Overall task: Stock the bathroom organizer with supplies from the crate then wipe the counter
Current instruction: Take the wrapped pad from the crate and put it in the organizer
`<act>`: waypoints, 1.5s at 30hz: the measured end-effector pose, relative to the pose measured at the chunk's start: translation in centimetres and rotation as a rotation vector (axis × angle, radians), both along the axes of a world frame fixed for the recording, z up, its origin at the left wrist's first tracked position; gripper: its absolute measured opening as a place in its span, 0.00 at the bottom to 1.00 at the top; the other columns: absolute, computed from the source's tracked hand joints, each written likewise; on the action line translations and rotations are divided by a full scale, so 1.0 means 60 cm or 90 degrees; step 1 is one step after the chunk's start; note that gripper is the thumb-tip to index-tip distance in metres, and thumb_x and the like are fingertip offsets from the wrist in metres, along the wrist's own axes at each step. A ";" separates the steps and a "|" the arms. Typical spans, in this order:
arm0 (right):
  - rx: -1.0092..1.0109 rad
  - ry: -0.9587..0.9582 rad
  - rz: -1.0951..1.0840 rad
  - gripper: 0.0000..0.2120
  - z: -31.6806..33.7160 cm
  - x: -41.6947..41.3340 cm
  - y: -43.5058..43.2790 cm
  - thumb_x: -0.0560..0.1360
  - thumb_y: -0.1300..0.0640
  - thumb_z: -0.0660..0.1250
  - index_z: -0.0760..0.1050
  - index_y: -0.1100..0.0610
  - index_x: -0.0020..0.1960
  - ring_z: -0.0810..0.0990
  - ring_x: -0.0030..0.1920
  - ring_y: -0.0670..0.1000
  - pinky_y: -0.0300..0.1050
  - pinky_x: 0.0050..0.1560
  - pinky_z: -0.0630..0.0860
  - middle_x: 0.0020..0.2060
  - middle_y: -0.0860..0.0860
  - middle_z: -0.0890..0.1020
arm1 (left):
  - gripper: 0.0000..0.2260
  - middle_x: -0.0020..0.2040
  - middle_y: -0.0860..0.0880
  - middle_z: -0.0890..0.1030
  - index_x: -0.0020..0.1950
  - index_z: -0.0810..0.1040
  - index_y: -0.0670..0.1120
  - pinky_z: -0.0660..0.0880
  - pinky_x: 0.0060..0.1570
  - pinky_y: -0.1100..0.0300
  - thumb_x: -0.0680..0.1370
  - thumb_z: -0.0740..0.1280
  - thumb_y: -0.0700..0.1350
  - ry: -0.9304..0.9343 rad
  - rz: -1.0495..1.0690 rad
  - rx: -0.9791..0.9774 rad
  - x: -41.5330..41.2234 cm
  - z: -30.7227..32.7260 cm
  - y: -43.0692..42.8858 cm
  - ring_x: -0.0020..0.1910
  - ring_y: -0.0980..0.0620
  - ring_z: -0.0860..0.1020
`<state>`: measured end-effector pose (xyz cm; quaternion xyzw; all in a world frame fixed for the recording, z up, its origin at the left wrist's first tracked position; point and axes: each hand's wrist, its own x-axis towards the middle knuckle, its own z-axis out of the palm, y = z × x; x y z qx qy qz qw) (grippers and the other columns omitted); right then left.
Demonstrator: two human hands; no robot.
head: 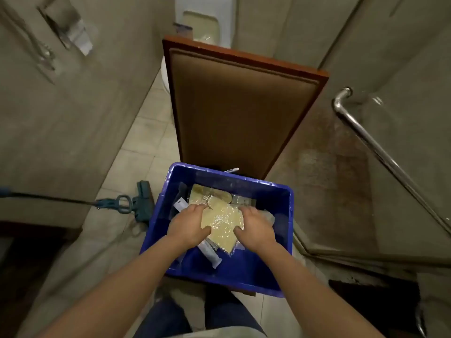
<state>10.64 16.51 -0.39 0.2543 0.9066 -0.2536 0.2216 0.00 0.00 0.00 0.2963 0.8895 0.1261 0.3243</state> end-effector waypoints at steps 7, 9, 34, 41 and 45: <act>-0.048 -0.074 0.037 0.32 -0.083 -0.044 0.027 0.76 0.49 0.63 0.58 0.53 0.77 0.67 0.70 0.56 0.52 0.70 0.65 0.72 0.54 0.67 | 0.30 0.73 0.49 0.66 0.77 0.59 0.50 0.73 0.59 0.53 0.78 0.65 0.54 -0.058 0.078 -0.076 -0.026 -0.071 0.013 0.69 0.49 0.67; -0.059 -0.087 0.045 0.32 -0.108 -0.057 0.033 0.76 0.49 0.63 0.58 0.53 0.77 0.66 0.71 0.56 0.52 0.70 0.65 0.72 0.54 0.67 | 0.30 0.74 0.49 0.65 0.77 0.59 0.49 0.72 0.60 0.53 0.78 0.65 0.53 -0.066 0.092 -0.085 -0.035 -0.092 0.017 0.70 0.48 0.67; -0.125 -0.132 -0.024 0.37 -0.344 -0.145 0.049 0.72 0.51 0.71 0.57 0.55 0.75 0.65 0.70 0.57 0.51 0.66 0.67 0.70 0.56 0.68 | 0.34 0.78 0.43 0.53 0.76 0.57 0.45 0.62 0.70 0.47 0.74 0.70 0.47 -0.046 0.164 -0.093 -0.119 -0.308 0.079 0.76 0.40 0.57; -0.101 -0.148 -0.008 0.19 -0.337 -0.148 0.057 0.76 0.63 0.60 0.71 0.56 0.67 0.76 0.59 0.58 0.45 0.50 0.71 0.65 0.56 0.72 | 0.33 0.75 0.42 0.58 0.77 0.53 0.45 0.70 0.60 0.46 0.77 0.66 0.43 -0.010 0.214 -0.083 -0.120 -0.308 0.093 0.69 0.39 0.67; -0.116 -0.151 -0.023 0.19 -0.317 -0.141 0.069 0.77 0.64 0.58 0.71 0.57 0.67 0.76 0.59 0.58 0.46 0.51 0.72 0.66 0.56 0.72 | 0.33 0.66 0.42 0.73 0.79 0.51 0.49 0.72 0.47 0.50 0.78 0.63 0.38 -0.052 0.290 -0.042 -0.120 -0.302 0.100 0.57 0.40 0.77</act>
